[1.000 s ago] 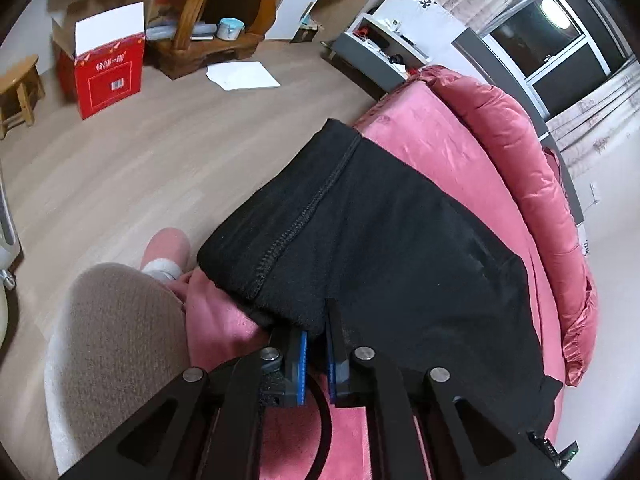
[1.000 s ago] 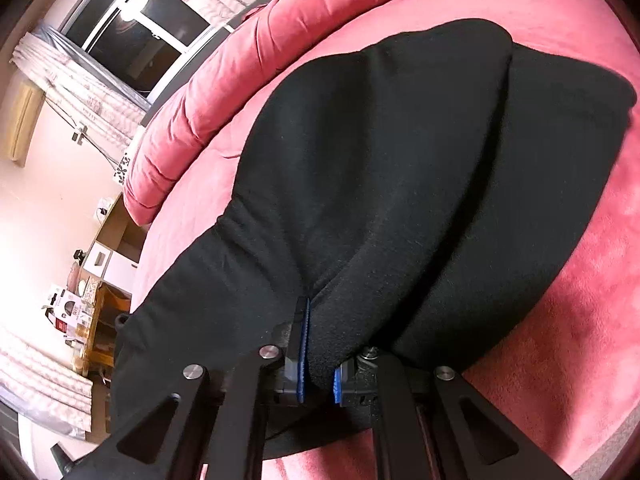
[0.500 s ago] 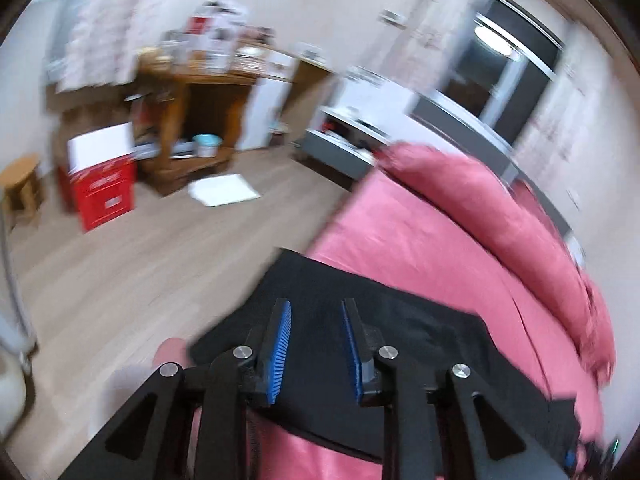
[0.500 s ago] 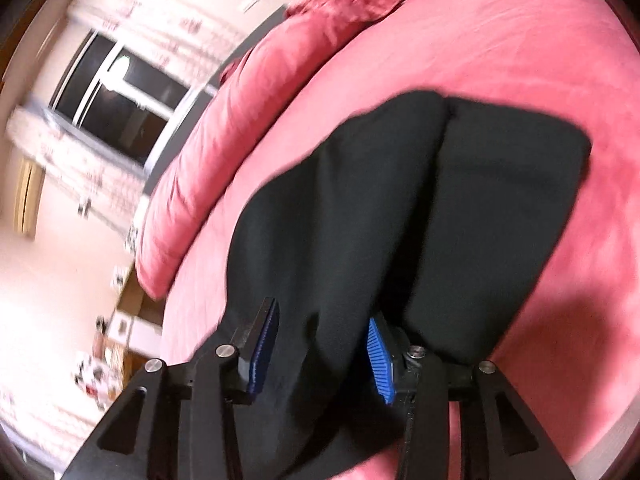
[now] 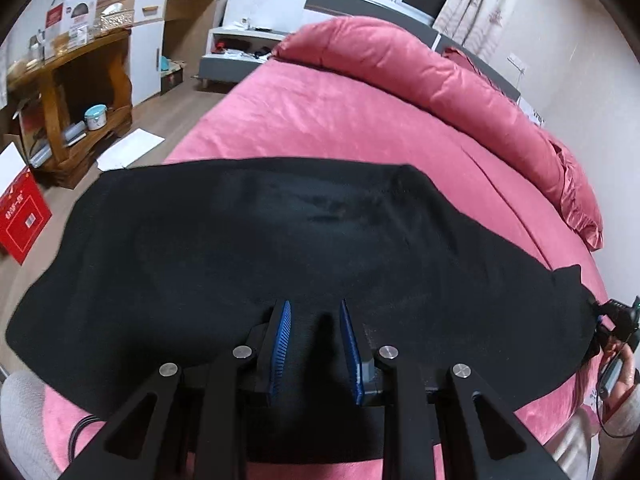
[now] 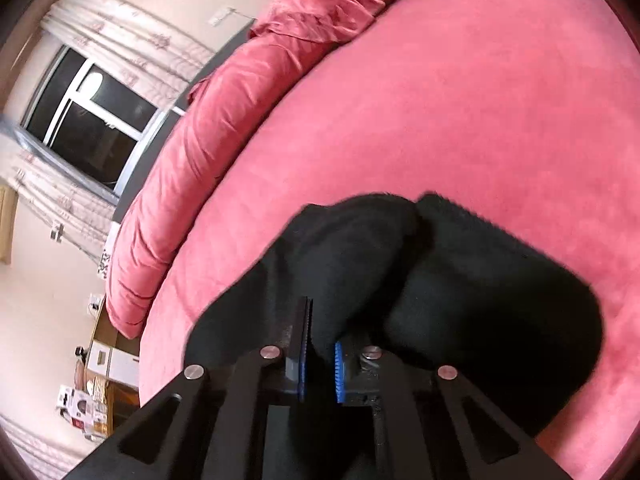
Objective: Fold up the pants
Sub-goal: 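Lift the leg end with the right gripper and fold it toward the waistband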
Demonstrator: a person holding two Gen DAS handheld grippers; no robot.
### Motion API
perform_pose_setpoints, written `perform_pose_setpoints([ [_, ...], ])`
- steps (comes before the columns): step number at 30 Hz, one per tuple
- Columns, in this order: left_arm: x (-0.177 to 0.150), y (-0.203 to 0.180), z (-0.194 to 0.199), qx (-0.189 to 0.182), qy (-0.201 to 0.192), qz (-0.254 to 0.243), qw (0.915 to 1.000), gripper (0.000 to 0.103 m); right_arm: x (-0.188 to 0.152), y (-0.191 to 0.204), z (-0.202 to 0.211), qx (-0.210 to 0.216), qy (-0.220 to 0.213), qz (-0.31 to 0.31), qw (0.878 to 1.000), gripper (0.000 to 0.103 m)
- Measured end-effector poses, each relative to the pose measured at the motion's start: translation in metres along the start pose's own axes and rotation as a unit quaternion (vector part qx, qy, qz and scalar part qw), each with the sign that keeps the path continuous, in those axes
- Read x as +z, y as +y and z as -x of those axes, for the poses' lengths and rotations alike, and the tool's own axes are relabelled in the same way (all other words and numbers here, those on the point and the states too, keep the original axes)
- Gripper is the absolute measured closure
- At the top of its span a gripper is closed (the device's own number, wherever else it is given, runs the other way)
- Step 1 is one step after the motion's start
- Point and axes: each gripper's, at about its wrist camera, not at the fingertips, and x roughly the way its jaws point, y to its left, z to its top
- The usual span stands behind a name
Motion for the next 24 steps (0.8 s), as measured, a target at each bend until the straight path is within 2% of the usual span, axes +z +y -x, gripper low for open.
perform_pose_setpoints([
  [4,0.000,-0.004,-0.014,0.000,0.014,0.009,0.9999,0.078,0.005,0.000,0.035,0.007,-0.033,0.015,0.999,0.093],
  [7,-0.002,0.002,-0.020,0.000,0.019,0.013,0.9997,0.078,0.000,-0.015,0.059,-0.005,-0.046,0.010,0.999,0.093],
  [12,-0.004,0.000,-0.025,0.001,0.017,0.010,0.9998,0.077,-0.022,-0.050,0.067,-0.036,-0.026,-0.013,0.999,0.095],
  [15,-0.005,0.000,-0.023,-0.002,0.016,0.008,0.9998,0.076,-0.030,-0.064,0.064,-0.036,-0.026,-0.043,0.998,0.095],
  [19,-0.008,0.000,-0.022,-0.001,0.016,0.001,0.9999,0.076,-0.034,-0.060,0.057,-0.066,-0.028,-0.029,0.997,0.095],
  [23,-0.009,0.002,-0.021,-0.006,0.014,0.004,0.9999,0.076,-0.032,-0.044,0.075,-0.089,-0.075,0.012,0.993,0.095],
  [24,-0.009,0.002,-0.022,-0.006,0.014,0.003,0.9999,0.076,-0.032,-0.042,0.075,-0.095,-0.075,0.022,0.992,0.095],
])
